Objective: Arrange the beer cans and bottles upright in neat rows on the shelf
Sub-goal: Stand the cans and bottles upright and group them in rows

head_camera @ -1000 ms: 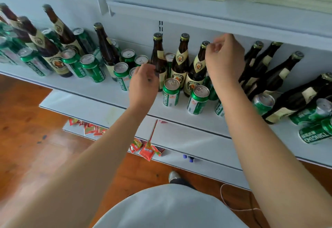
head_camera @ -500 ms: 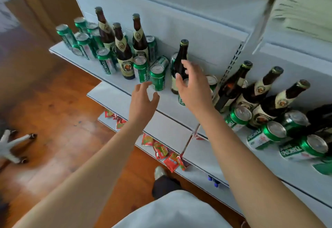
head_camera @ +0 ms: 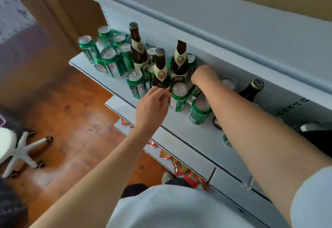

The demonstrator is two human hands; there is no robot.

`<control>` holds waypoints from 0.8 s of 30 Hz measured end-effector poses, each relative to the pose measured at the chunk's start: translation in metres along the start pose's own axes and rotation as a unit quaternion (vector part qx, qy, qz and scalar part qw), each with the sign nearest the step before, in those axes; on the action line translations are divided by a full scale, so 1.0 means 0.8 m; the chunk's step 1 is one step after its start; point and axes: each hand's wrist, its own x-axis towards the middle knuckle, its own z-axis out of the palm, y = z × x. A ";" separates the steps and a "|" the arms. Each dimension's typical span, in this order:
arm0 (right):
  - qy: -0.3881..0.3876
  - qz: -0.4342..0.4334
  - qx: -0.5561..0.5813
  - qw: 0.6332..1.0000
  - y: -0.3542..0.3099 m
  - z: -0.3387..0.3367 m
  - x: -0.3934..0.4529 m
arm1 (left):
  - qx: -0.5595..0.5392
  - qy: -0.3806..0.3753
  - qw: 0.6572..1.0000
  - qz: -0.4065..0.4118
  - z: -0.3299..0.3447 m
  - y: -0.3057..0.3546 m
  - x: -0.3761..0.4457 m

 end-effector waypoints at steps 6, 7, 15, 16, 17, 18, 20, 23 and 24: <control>-0.079 0.068 -0.005 0.995 -0.003 0.029 0.033 | -0.032 0.087 0.996 -0.011 -0.025 -0.052 0.036; -0.072 0.066 -0.007 0.995 -0.003 0.033 0.041 | -0.038 0.095 0.995 -0.009 -0.029 -0.063 0.045; 0.095 0.096 0.161 0.978 -0.020 0.010 0.002 | 0.021 0.015 0.998 -0.061 -0.041 -0.138 0.100; 0.109 0.089 0.163 0.977 -0.021 0.013 0.000 | 0.023 -0.015 0.997 -0.067 -0.040 -0.144 0.104; 0.112 0.094 0.156 0.977 -0.021 0.019 0.002 | 0.022 -0.045 0.996 -0.068 -0.039 -0.151 0.109; 0.108 0.107 0.148 0.977 -0.020 0.025 0.002 | 0.017 -0.075 0.995 -0.065 -0.038 -0.157 0.112; 0.095 0.136 0.121 0.979 -0.019 0.034 -0.001 | 0.002 -0.129 0.990 -0.057 -0.038 -0.167 0.118; 0.081 0.167 0.074 0.980 -0.017 0.038 -0.009 | -0.016 -0.167 0.985 -0.041 -0.045 -0.174 0.124; 0.072 0.176 0.059 0.980 -0.014 0.038 -0.011 | -0.023 -0.170 0.985 -0.034 -0.049 -0.176 0.126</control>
